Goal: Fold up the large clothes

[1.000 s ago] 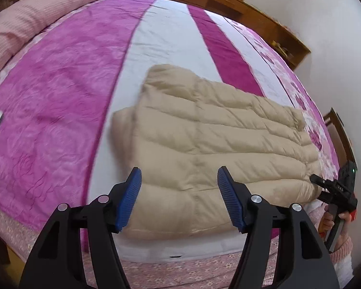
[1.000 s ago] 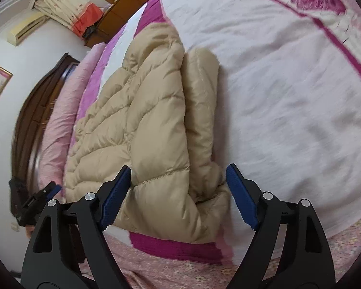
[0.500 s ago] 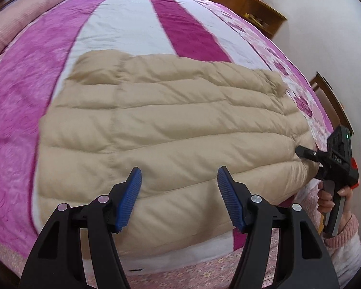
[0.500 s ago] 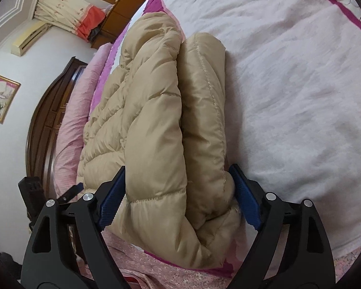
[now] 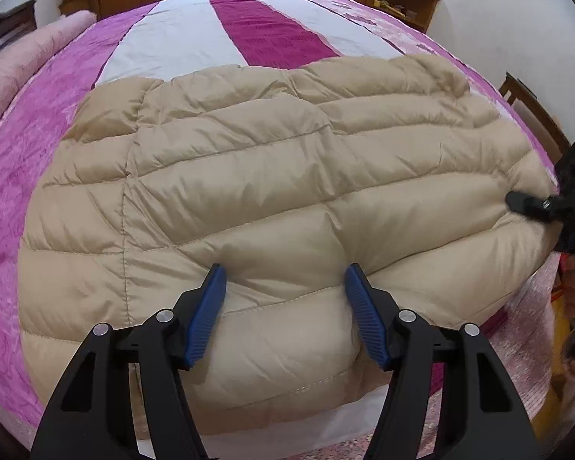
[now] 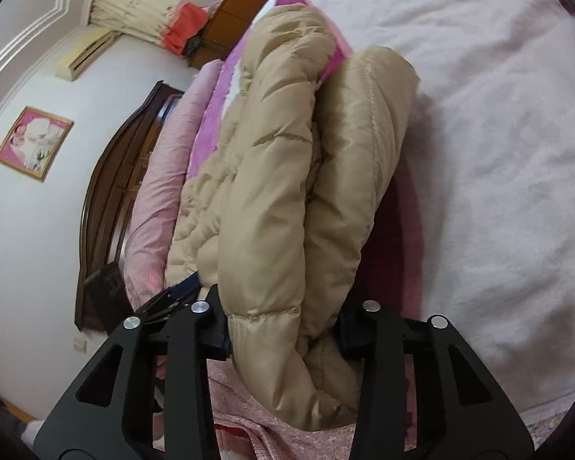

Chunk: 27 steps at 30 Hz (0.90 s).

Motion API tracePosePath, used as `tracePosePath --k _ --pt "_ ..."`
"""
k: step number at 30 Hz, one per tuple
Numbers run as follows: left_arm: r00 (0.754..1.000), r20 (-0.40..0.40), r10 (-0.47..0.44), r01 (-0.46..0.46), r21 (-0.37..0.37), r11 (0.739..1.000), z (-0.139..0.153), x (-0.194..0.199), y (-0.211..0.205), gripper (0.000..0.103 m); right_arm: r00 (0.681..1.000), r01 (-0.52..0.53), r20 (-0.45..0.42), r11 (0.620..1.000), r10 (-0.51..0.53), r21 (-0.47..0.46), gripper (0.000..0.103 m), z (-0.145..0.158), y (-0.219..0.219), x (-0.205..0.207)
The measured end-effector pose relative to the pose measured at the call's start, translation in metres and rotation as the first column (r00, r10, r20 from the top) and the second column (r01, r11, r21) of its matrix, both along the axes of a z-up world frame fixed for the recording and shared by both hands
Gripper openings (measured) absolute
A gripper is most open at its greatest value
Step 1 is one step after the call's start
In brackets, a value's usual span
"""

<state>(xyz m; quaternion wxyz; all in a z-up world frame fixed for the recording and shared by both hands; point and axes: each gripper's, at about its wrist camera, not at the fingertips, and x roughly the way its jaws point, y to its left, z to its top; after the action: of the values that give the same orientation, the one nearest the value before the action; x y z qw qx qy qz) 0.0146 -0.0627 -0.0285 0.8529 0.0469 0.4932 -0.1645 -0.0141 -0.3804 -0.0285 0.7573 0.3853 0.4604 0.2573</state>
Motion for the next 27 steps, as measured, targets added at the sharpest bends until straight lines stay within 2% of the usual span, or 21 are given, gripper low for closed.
tracePosePath --k 2,4,6,9,11,13,18,23,27 --pt "1.000 -0.001 0.000 0.000 -0.004 1.000 0.001 0.000 0.001 0.059 1.000 -0.003 0.009 1.000 0.004 -0.019 0.036 0.007 0.002 -0.001" --pt "1.000 0.014 0.023 -0.023 -0.064 0.998 0.012 -0.006 0.004 0.036 1.000 -0.006 0.011 0.999 0.007 -0.041 0.035 0.010 0.002 -0.002" --pt "0.999 0.039 0.004 0.002 -0.140 0.990 0.026 -0.014 0.003 0.035 1.000 -0.010 0.008 0.999 0.010 -0.047 0.035 0.011 0.005 -0.002" --pt "0.996 0.049 -0.069 0.075 -0.146 0.986 0.029 -0.020 -0.010 0.035 1.000 -0.011 0.010 0.999 0.012 -0.052 0.035 0.014 0.006 -0.001" --pt "0.996 0.032 -0.087 0.091 -0.132 0.987 0.023 -0.018 -0.015 0.031 1.000 -0.014 0.016 0.998 0.015 -0.060 0.035 0.017 0.007 -0.002" --pt "0.996 -0.003 -0.092 0.090 -0.164 0.982 0.014 -0.016 -0.015 0.026 1.000 -0.016 0.020 0.998 0.018 -0.068 0.034 0.022 0.011 -0.001" --pt "0.994 -0.085 -0.076 0.053 -0.241 0.969 -0.002 -0.011 -0.005 0.026 0.998 -0.037 0.052 0.995 0.042 -0.092 0.032 0.039 0.024 -0.002" --pt "0.993 -0.089 -0.081 0.056 -0.251 0.966 -0.012 -0.012 -0.004 0.026 0.988 -0.093 0.112 0.984 0.110 -0.150 0.030 0.067 0.051 0.000" --pt "0.993 -0.099 -0.071 0.038 -0.296 0.954 -0.021 -0.013 0.006 0.025 0.977 -0.142 0.129 0.966 0.172 -0.216 0.030 0.086 0.080 0.005"
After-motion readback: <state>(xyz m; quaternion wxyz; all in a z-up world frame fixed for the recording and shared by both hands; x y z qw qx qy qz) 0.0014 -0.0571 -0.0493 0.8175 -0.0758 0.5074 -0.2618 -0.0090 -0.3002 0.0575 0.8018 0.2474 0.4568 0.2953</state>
